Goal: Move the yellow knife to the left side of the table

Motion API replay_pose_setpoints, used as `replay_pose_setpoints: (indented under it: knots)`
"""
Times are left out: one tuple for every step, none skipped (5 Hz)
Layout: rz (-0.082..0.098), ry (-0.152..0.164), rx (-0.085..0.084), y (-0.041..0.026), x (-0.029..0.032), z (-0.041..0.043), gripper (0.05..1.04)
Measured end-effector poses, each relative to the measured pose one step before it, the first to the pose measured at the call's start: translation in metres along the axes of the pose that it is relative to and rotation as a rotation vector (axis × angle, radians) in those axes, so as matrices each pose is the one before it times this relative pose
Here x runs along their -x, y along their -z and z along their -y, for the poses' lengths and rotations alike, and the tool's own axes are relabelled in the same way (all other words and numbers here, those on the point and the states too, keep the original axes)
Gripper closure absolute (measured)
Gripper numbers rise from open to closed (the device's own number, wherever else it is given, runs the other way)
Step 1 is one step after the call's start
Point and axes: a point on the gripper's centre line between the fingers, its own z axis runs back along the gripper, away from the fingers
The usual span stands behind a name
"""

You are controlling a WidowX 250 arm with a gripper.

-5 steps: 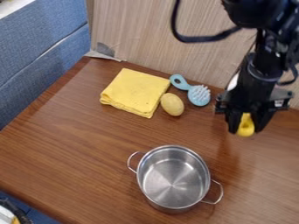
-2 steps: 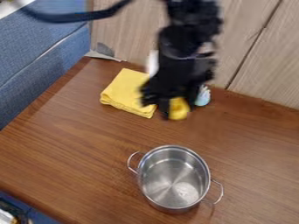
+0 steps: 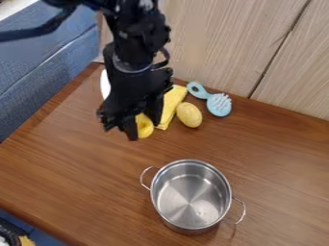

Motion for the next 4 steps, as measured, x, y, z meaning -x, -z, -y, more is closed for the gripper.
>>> replay_pose_setpoints:
  knots:
    - [0.0218, -0.1105, -0.0654, 0.02275, -0.01468, -0.01081, 0.557]
    - [0.021, -0.0442, -0.0435, 0.01414, 0.00146, 0.00009, 0.557]
    - [-0.0059, -0.0236, -0.0139, 0.01362, 0.00405, 0.00361, 0.557]
    - [-0.0203, -0.0244, 0.02, 0.01481, 0.00079, 0.00624, 0.557]
